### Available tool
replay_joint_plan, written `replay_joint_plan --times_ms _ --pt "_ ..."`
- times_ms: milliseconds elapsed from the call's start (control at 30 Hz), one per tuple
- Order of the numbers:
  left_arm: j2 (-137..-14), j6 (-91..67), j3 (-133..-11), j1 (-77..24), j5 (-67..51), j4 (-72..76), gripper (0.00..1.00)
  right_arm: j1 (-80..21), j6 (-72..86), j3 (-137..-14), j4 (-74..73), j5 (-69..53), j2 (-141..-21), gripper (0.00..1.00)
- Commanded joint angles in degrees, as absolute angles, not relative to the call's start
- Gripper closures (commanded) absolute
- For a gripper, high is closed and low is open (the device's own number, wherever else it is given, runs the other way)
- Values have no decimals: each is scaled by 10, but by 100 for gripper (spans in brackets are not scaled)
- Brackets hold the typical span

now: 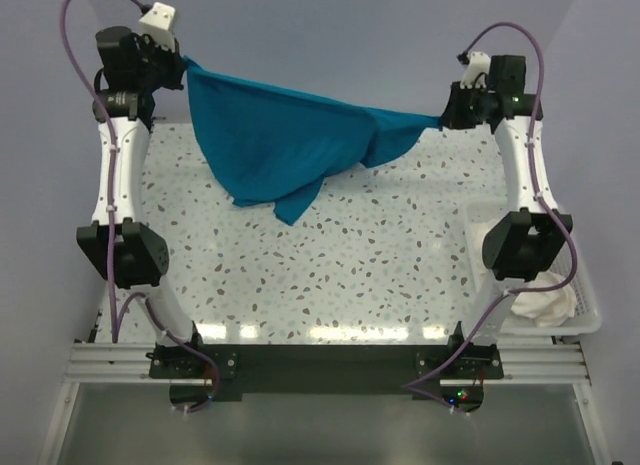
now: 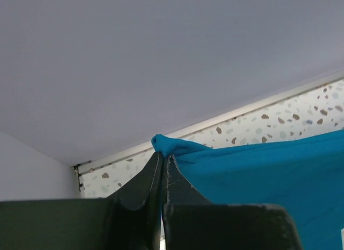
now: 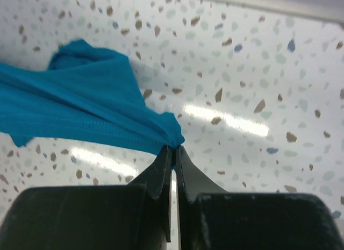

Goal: Fold and stack the t-shirts
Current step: Flatten the tshirt out

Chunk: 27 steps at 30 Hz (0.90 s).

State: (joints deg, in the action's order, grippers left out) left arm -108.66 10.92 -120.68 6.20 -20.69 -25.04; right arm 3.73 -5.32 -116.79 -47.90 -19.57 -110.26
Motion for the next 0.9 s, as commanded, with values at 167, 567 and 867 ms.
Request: replay_joint_plan --times_ms 167,567,867 --pt "-927 -14 -1158 101 -158 -157 100 55 36 -1271 -379 -202 -1001 100" --pt "-735 -70 -1055 105 -23 -93 100 57 92 -1243 -276 -143 -868 100" --pt "-716 -67 -1059 105 -41 -102 100 57 91 -1256 -268 -136 -850 100"
